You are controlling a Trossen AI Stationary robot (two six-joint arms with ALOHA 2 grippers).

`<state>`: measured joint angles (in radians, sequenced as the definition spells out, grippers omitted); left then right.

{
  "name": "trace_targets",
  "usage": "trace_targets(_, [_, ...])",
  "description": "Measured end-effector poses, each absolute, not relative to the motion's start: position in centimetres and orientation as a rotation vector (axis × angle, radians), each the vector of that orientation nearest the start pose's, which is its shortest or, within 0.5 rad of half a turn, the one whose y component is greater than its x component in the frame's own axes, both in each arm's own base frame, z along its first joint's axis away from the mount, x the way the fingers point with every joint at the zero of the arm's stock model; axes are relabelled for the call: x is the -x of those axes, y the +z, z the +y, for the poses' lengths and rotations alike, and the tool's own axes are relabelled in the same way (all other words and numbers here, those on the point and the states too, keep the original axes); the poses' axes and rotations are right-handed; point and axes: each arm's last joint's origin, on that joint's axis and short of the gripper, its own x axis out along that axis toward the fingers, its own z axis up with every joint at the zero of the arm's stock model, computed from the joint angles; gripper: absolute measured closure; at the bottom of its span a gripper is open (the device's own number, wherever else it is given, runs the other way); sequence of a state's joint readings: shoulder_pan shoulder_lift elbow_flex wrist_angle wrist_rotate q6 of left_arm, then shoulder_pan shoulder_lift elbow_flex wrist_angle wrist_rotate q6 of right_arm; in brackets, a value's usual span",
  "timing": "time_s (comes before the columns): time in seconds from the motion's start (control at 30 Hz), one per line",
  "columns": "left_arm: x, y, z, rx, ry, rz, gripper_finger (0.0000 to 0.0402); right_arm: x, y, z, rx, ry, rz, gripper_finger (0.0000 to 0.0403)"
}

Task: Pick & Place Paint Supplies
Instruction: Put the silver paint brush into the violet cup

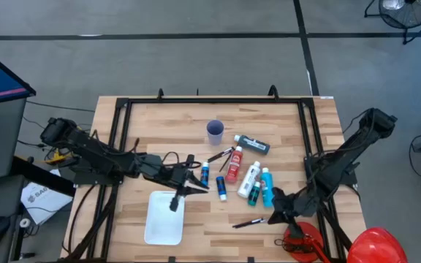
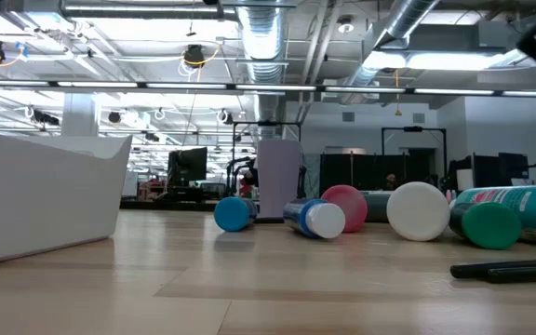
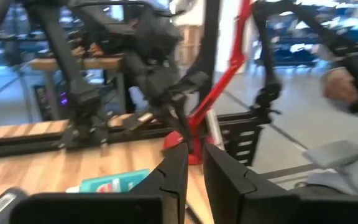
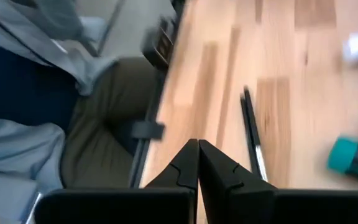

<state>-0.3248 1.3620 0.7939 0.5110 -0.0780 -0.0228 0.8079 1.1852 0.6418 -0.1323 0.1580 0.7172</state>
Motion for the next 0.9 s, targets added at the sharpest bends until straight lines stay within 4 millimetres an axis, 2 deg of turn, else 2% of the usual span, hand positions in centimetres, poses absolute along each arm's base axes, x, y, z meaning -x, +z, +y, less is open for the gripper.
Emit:
trace_targets(0.23, [-29.1,27.8,-9.5,0.019,-0.234,0.051,0.0330,-16.6,18.2,18.7,-0.418,0.293,0.936,0.0402])
trace_targets(0.53, [-29.1,27.8,-9.6,0.057,-0.236,0.051,0.0325,-16.7,14.0,19.9,-0.350,0.169,1.059,0.0402])
trace_targets(0.7, [-28.8,27.9,-10.4,0.066,-0.264,0.052,0.0325,-17.3,13.6,19.4,-0.356,0.133,1.071,0.0403])
trace_targets(0.9, [-28.6,27.9,-11.0,0.050,-0.270,0.045,0.0325,-17.5,14.5,18.7,-0.337,0.145,1.055,0.0403])
